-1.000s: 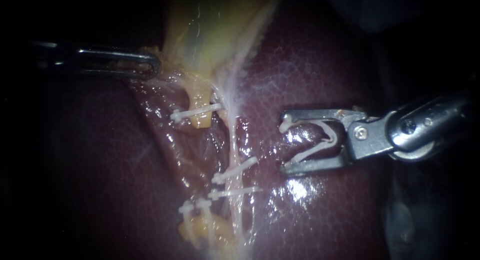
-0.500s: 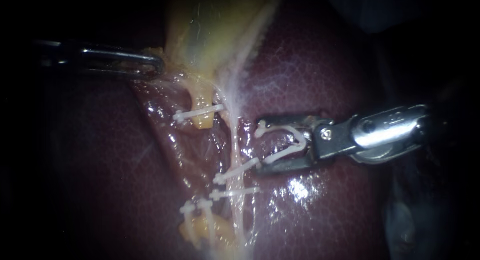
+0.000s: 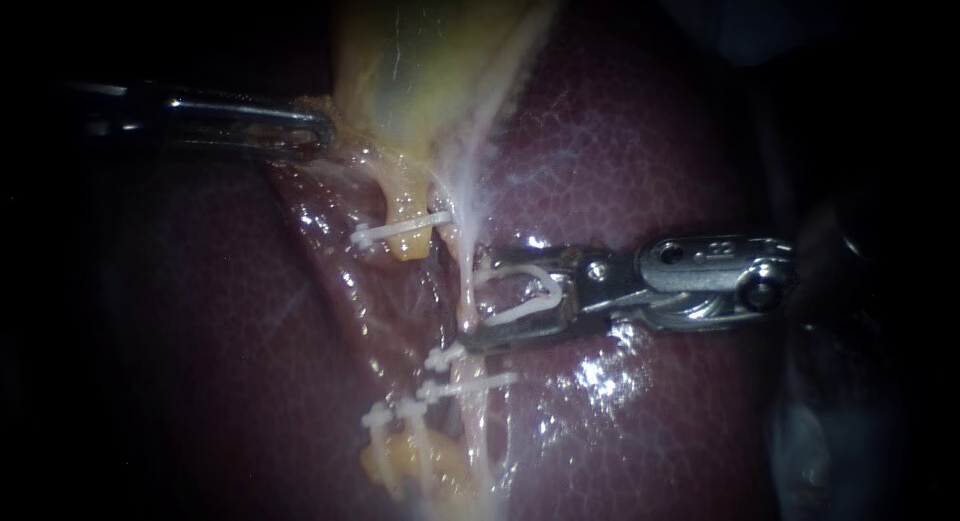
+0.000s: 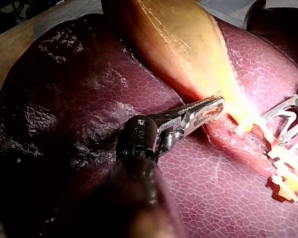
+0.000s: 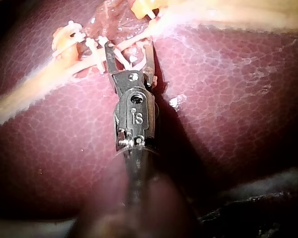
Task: Clipping third clip right tube
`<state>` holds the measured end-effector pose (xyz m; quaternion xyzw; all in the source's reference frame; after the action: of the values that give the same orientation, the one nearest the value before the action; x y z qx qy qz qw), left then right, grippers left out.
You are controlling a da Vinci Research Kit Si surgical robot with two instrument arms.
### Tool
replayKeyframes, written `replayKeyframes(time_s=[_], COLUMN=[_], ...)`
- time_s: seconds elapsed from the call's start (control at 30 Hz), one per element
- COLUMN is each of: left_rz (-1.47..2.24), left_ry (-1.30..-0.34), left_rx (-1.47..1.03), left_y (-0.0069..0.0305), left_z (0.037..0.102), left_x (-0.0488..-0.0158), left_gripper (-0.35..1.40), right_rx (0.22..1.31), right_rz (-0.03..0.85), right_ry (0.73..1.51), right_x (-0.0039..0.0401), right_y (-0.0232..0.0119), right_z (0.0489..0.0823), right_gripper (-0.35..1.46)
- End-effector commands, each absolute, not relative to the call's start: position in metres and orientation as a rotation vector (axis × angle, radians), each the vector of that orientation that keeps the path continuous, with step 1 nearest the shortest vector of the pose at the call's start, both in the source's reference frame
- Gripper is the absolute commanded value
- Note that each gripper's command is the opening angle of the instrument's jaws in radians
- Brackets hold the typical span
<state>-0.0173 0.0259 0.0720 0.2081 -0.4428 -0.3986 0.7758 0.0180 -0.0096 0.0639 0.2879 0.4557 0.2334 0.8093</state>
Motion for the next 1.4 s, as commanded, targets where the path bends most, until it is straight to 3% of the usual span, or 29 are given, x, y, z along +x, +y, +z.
replayKeyframes(time_s=[0.03,0.47,0.83,1.1,1.3,1.4], left_rz=[-0.862,-0.860,-0.860,-0.858,-0.858,-0.858], left_ry=[-0.959,-0.959,-0.960,-0.960,-0.960,-0.960], left_rx=[0.452,0.454,0.453,0.455,0.455,0.454], left_y=[0.0259,0.0258,0.0258,0.0257,0.0257,0.0257], left_z=[0.0720,0.0720,0.0723,0.0724,0.0724,0.0724], left_x=[-0.0173,-0.0173,-0.0172,-0.0172,-0.0172,-0.0172], left_gripper=[-0.35,-0.35,-0.35,-0.35,-0.35,-0.35], right_rx=[0.627,0.837,0.847,0.856,0.892,0.945], right_rz=[0.508,0.687,0.738,0.739,0.773,0.826], right_ry=[0.979,1.227,1.251,1.262,1.246,1.220], right_x=[0.0182,0.0217,0.0207,0.0196,0.0191,0.0191], right_y=[-0.0096,-0.0085,-0.0051,-0.0045,-0.0045,-0.0045], right_z=[0.0641,0.0644,0.0592,0.0588,0.0589,0.0588], right_gripper=[0.49,0.48,0.42,0.11,-0.33,-0.35])
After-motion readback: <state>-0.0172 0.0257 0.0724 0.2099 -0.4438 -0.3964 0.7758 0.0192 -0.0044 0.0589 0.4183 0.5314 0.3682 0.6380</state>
